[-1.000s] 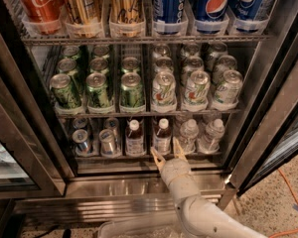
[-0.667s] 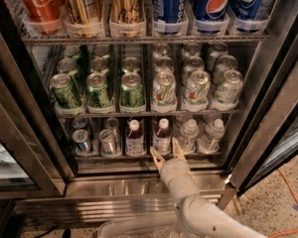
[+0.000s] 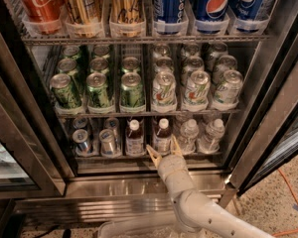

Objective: Pick blue plastic bottle from bottom shelf of fridge

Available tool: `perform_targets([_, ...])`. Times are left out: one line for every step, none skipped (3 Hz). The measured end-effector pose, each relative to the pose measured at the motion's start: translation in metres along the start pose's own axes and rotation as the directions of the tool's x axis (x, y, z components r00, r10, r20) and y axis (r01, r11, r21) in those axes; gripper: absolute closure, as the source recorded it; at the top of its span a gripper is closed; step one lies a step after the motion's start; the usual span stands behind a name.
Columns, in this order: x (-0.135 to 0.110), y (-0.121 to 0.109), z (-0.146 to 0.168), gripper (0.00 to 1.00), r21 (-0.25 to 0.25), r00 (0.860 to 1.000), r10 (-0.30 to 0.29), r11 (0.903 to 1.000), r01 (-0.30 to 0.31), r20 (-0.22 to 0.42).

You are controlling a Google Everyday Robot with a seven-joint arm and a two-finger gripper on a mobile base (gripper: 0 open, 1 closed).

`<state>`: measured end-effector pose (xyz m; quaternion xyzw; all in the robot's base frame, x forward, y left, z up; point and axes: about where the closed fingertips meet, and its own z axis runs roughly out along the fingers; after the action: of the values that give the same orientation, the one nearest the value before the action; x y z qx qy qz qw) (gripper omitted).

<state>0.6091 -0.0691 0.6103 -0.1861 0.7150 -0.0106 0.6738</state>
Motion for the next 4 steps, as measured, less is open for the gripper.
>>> perform_targets([-0.001, 0.001, 0.006, 0.32, 0.002, 1.000, 0.013, 0.9999, -0.013, 0.005])
perform_targets([-0.005, -0.003, 0.012, 0.32, 0.014, 1.000, 0.025, 0.9996, -0.025, 0.017])
perform_targets([-0.007, -0.007, 0.018, 0.32, 0.027, 0.999, 0.037, 0.9989, -0.038, 0.024])
perform_targets([-0.006, -0.007, 0.019, 0.50, 0.027, 0.999, 0.038, 0.9989, -0.039, 0.024])
